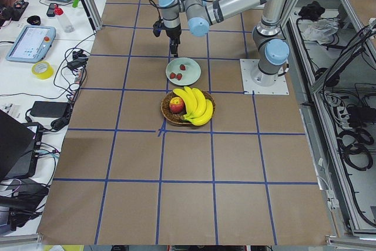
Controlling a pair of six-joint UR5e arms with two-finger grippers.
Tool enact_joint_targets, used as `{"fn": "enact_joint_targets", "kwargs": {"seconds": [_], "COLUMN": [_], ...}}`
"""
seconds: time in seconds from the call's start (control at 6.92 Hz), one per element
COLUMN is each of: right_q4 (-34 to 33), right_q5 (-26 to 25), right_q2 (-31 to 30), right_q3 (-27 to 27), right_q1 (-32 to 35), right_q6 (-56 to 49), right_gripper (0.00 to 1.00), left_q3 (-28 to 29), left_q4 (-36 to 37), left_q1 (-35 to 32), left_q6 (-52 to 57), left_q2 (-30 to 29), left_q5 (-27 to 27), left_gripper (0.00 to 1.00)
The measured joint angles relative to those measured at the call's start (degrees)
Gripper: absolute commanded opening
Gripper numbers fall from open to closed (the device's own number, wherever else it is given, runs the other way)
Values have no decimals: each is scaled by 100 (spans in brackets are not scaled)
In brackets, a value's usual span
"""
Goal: Collect all strawberries into plate
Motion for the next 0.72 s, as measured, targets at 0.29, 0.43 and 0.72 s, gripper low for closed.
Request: {"fn": "enact_joint_targets", "kwargs": {"seconds": [0.29,0.43,0.72], "right_q4": [0,1,1], "right_q5": [-1,-1,-1], "right_q2": [0,0,1], "right_q3": [0,4,5], "right_q1": [-1,-2,-5], "right_q6": [0,0,0], "right_gripper": [100,100,100], "left_q3": [925,1120,1175], "left_q4": [-1158,-1281,-1045], "left_q1": [-330,-396,-436], "left_q6": [-206,-238,-261], "left_q2": [385,597,861], "left_q5": [19,1,-40], "left_gripper": [100,100,100]}}
